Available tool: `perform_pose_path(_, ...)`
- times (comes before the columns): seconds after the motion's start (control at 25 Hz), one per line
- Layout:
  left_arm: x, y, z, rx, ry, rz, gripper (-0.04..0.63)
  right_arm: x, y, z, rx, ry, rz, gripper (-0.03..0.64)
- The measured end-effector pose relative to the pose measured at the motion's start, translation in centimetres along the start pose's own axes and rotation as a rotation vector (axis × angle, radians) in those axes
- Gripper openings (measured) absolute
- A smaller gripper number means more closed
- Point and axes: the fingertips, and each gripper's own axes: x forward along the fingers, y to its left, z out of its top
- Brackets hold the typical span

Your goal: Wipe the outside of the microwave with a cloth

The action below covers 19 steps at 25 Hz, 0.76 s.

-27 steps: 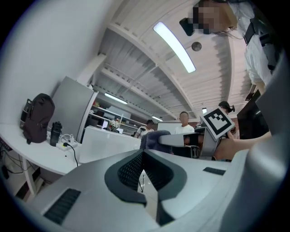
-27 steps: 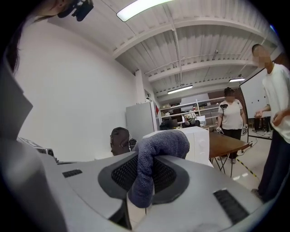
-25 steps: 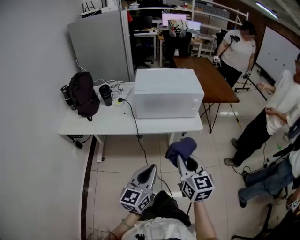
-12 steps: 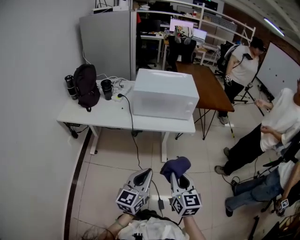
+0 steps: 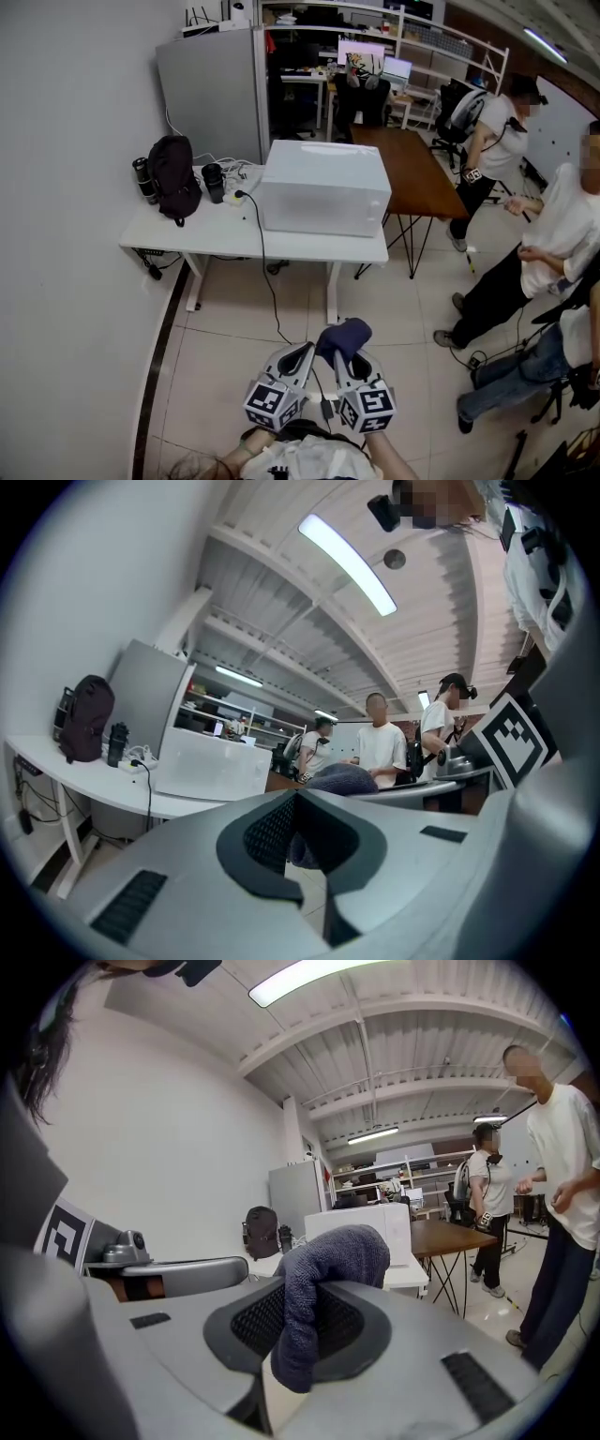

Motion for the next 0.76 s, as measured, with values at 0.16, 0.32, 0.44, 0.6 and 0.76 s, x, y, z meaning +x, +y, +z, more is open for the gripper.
perform_pose_path(0.16,0.0,0.2,0.6,0.014,-0.01,0.011,-0.014,0.4,0.1,0.6,-0.002,-0.015,0.011,0.075)
perform_pose_path(0.32,-0.1,0.5,0.8,0.017,-0.01,0.017,-0.014,0.7,0.4,0.6,-0.004,-0.014,0.017,0.075)
perform_pose_path(0.44,-0.1,0.7,0.8,0.022,-0.01,0.016,-0.014,1.0,0.5,0.5,0.001,-0.015,0.017,0.075)
perform_pose_path(0.6,-0.2,1.1,0.7,0.016,-0.007,0.018,-0.014,1.2,0.7,0.5,0.005,-0.014,0.015,0.075)
perform_pose_path(0.76,-0.2,1.7,0.8,0.016,-0.005,0.022,-0.014,1.6,0.9,0.5,0.006,-0.011,0.016,0.075)
